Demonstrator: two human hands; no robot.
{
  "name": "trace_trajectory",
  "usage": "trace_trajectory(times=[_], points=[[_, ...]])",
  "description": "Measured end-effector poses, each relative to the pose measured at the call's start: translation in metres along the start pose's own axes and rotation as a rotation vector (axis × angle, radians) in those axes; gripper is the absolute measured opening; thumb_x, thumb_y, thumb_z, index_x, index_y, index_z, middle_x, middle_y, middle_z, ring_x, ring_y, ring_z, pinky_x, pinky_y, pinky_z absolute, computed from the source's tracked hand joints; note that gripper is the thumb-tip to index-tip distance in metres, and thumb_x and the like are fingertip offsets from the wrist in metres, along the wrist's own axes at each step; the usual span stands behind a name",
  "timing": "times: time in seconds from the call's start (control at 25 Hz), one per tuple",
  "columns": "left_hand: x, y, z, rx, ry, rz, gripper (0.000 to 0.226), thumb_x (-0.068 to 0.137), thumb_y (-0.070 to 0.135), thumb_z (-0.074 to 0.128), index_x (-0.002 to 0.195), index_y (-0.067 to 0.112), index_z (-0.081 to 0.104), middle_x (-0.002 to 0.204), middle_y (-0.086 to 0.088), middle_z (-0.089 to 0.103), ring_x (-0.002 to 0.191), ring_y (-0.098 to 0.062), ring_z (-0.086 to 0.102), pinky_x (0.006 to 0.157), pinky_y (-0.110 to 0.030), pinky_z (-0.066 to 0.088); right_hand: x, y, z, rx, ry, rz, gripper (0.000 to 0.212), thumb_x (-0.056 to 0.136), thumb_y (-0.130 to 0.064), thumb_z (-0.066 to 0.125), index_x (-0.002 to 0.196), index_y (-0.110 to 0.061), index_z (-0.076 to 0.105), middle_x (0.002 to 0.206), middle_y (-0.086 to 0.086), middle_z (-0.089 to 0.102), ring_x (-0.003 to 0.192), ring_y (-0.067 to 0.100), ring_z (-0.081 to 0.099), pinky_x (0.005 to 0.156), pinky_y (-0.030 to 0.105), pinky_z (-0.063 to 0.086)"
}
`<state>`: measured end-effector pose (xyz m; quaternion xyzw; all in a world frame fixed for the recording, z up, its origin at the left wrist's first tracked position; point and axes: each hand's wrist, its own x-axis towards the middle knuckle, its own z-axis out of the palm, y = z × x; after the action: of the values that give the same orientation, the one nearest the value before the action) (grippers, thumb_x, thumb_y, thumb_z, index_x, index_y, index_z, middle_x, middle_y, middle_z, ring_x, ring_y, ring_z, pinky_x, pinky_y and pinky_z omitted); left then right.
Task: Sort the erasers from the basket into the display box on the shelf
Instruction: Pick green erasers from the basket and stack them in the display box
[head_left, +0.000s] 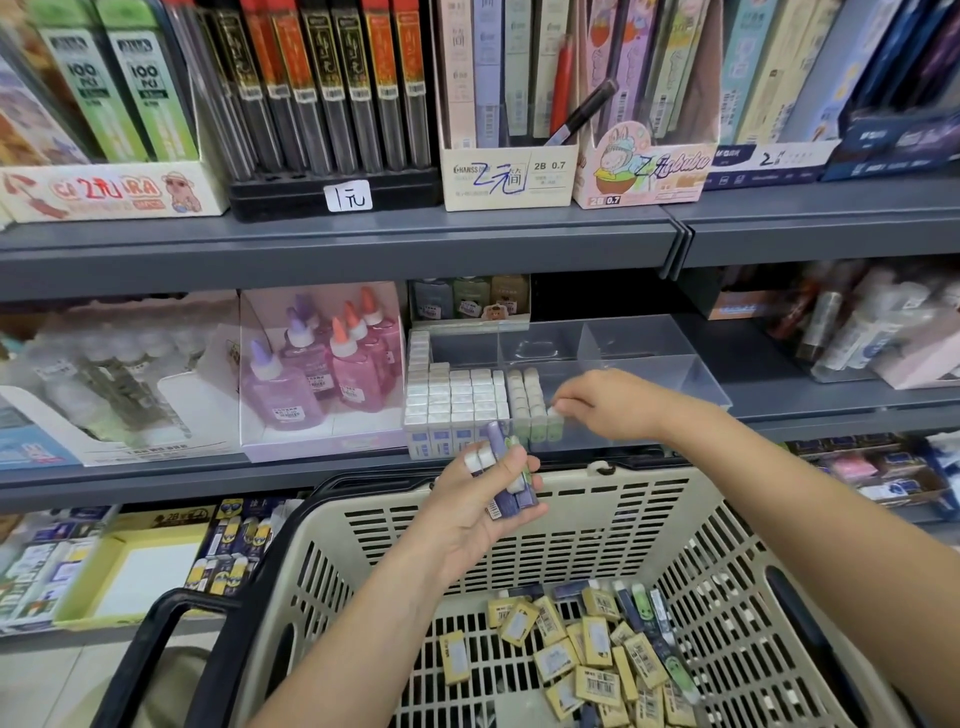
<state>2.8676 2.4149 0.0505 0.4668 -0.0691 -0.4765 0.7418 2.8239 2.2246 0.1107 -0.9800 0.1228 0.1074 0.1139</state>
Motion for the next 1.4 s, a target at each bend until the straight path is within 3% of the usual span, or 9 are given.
trace_trajectory(times=[0.2,0.32,0.4,0.48,0.68,0.84,1.12,1.24,1.4], points=[[-0.001,0.003,0.003,-0.063,-0.037,0.0,0.031,0.068,0.016,0.071,0.096,0.009,0.061,0.077,-0.008,0.07,0.072,-0.02,0.07,0.063,-0.036,0.058,-0.026,-0.01,0.004,0.108,0.36,-0.073,0.021,0.091,-0.035,0.053,0.102,-0.023,0.067,0.098,-0.008,0.07,0.092,0.014,0.062,0.085,0.034,0.048],[0.0,0.005,0.005,-0.094,-0.058,0.015,0.032,0.068,0.017,0.071,0.098,0.009,0.064,0.079,-0.01,0.07,0.073,-0.021,0.07,0.062,-0.036,0.057,-0.045,-0.026,0.019,0.444,0.288,-0.086,0.021,0.083,-0.037,0.065,0.1,-0.026,0.066,0.077,-0.015,0.062,0.068,0.0,0.057,0.067,0.018,0.046],[0.0,0.005,0.007,-0.061,-0.075,-0.002,0.03,0.069,0.018,0.071,0.097,0.01,0.066,0.084,-0.012,0.072,0.078,-0.024,0.071,0.061,-0.036,0.057,-0.049,-0.031,0.027,0.636,0.201,-0.099,0.027,0.086,-0.027,0.064,0.112,-0.026,0.061,0.08,-0.013,0.06,0.064,-0.001,0.059,0.066,0.018,0.049],[-0.001,0.004,0.01,-0.022,-0.069,-0.013,0.03,0.069,0.018,0.071,0.097,0.009,0.066,0.086,-0.013,0.072,0.081,-0.026,0.071,0.062,-0.037,0.057,-0.049,-0.03,0.029,0.787,0.171,-0.107,0.02,0.089,-0.017,0.06,0.107,-0.025,0.061,0.081,-0.011,0.062,0.062,-0.003,0.061,0.064,0.014,0.049],[0.0,0.006,0.005,0.022,0.09,0.02,0.037,0.065,0.024,0.073,0.097,0.012,0.059,0.079,-0.006,0.072,0.073,-0.018,0.07,0.059,-0.036,0.057,-0.04,-0.008,0.005,0.971,0.307,0.025,0.006,0.086,-0.012,0.064,0.086,-0.014,0.07,0.073,-0.002,0.07,0.064,0.001,0.066,0.062,0.015,0.054],[-0.001,0.006,-0.002,0.04,0.136,0.008,0.02,0.077,0.018,0.071,0.093,0.015,0.058,0.074,-0.004,0.07,0.066,-0.015,0.067,0.056,-0.03,0.055,-0.014,0.01,-0.016,0.562,0.52,0.177,0.004,0.084,-0.021,0.067,0.084,-0.02,0.072,0.076,-0.007,0.069,0.075,0.006,0.064,0.076,0.019,0.048],[-0.004,0.011,-0.006,0.073,0.129,-0.037,0.006,0.086,0.005,0.059,0.086,0.011,0.059,0.07,-0.007,0.07,0.061,-0.015,0.067,0.051,-0.028,0.054,0.01,0.001,0.004,0.313,0.172,0.099,0.012,0.091,-0.017,0.058,0.095,-0.015,0.068,0.095,-0.001,0.068,0.092,0.016,0.062,0.085,0.029,0.049],[-0.004,0.012,-0.008,0.068,0.126,-0.048,0.01,0.086,0.004,0.058,0.093,0.01,0.059,0.073,-0.007,0.072,0.064,-0.015,0.069,0.051,-0.028,0.054,0.014,0.003,0.003,0.243,0.107,0.069,0.022,0.096,-0.017,0.049,0.105,-0.013,0.068,0.11,0.0,0.065,0.098,0.015,0.056,0.088,0.027,0.042],[-0.004,0.013,-0.004,0.117,0.099,-0.05,0.013,0.086,0.003,0.057,0.096,0.011,0.059,0.077,-0.006,0.073,0.068,-0.014,0.07,0.052,-0.028,0.054,0.013,0.006,0.003,0.241,0.082,0.069,0.027,0.097,-0.012,0.042,0.106,-0.012,0.068,0.11,0.002,0.067,0.101,0.018,0.06,0.095,0.033,0.046]])
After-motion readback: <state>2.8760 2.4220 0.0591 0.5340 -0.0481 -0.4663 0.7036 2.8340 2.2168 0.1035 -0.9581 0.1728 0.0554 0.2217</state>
